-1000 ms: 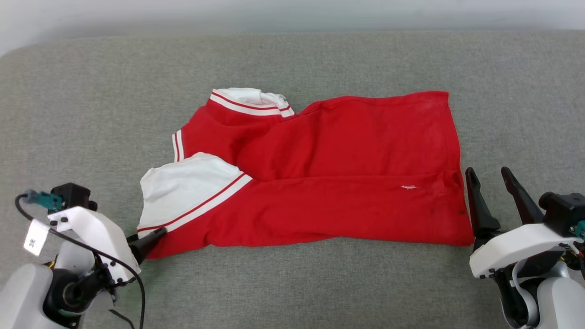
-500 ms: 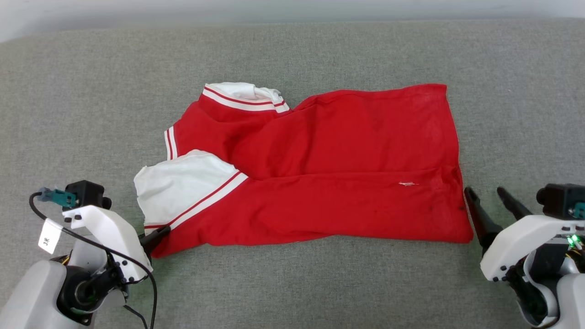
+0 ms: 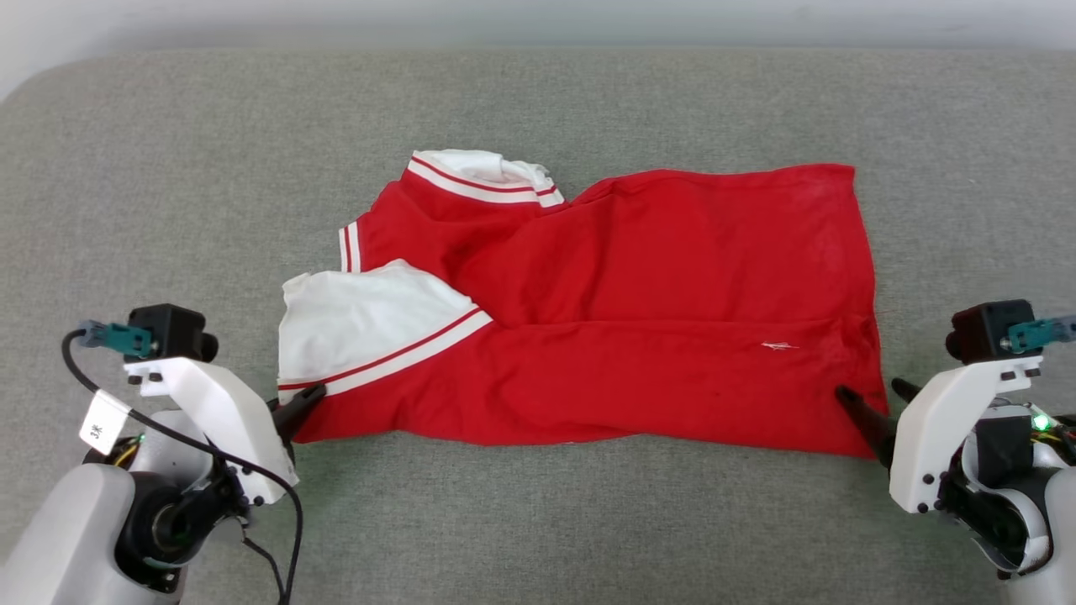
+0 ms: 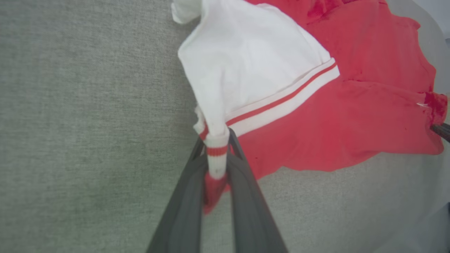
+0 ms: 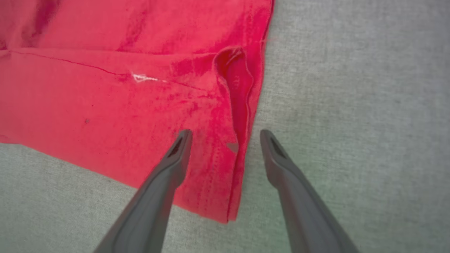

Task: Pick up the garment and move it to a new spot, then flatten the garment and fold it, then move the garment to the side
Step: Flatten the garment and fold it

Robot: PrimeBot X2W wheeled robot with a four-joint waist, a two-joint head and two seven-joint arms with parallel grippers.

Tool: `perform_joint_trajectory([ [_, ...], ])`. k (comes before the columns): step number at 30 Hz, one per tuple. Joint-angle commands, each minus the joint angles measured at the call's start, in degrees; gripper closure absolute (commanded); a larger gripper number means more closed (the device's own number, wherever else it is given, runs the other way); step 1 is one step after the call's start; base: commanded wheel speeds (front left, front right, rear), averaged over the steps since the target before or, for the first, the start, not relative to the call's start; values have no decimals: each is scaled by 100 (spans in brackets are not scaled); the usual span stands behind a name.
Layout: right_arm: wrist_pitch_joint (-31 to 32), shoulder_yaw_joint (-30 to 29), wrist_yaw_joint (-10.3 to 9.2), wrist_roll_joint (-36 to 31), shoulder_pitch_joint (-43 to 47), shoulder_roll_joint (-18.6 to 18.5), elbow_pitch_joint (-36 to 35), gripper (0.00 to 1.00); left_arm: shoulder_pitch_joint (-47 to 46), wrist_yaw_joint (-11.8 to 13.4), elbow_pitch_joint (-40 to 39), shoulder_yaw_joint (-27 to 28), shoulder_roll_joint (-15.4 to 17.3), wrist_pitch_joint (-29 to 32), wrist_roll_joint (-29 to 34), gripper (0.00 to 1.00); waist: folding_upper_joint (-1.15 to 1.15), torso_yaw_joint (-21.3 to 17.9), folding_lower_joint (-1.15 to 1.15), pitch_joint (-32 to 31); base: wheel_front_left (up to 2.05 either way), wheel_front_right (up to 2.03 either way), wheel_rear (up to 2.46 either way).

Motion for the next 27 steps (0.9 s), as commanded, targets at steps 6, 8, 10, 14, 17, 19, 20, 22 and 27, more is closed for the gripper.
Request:
perform_joint_trajectory([
  [6,558,142,-4,-39,-88,123,615,0,-2,-22,-156,-76,-140,-114,22,100,0,149,0,162,0,0,0],
  [8,728,185,-2,65,-40,250,736,0,3,-40,-156,-91,-159,-144,34,100,0,171,0,197,0,0,0],
  [10,813,189,-1,148,-44,311,787,100,2,-54,-149,-113,-185,-181,46,100,0,191,0,230,0,0,0],
  [14,753,94,-4,106,-150,208,605,100,-57,-144,-155,-140,-200,-338,138,100,0,245,0,223,0,0,0],
  [17,671,18,-3,80,-211,130,408,100,-81,-229,-161,-138,-219,-522,198,100,0,267,0,137,0,0,0],
  [19,641,-12,-3,115,-218,109,278,100,-51,-269,-159,-133,-211,-614,236,100,0,265,0,53,0,0,0],
  [20,615,-31,-3,113,-216,82,211,100,-17,-293,-164,-140,-224,-614,202,100,0,265,0,11,0,0,0],
  [22,605,-66,-3,124,-164,49,128,100,69,-328,-194,-145,-244,-566,115,100,0,265,0,-102,0,0,0],
  [27,649,-89,-3,179,84,29,-43,100,289,-223,-294,-104,-108,-526,116,100,0,254,0,-433,0,0,0],
])
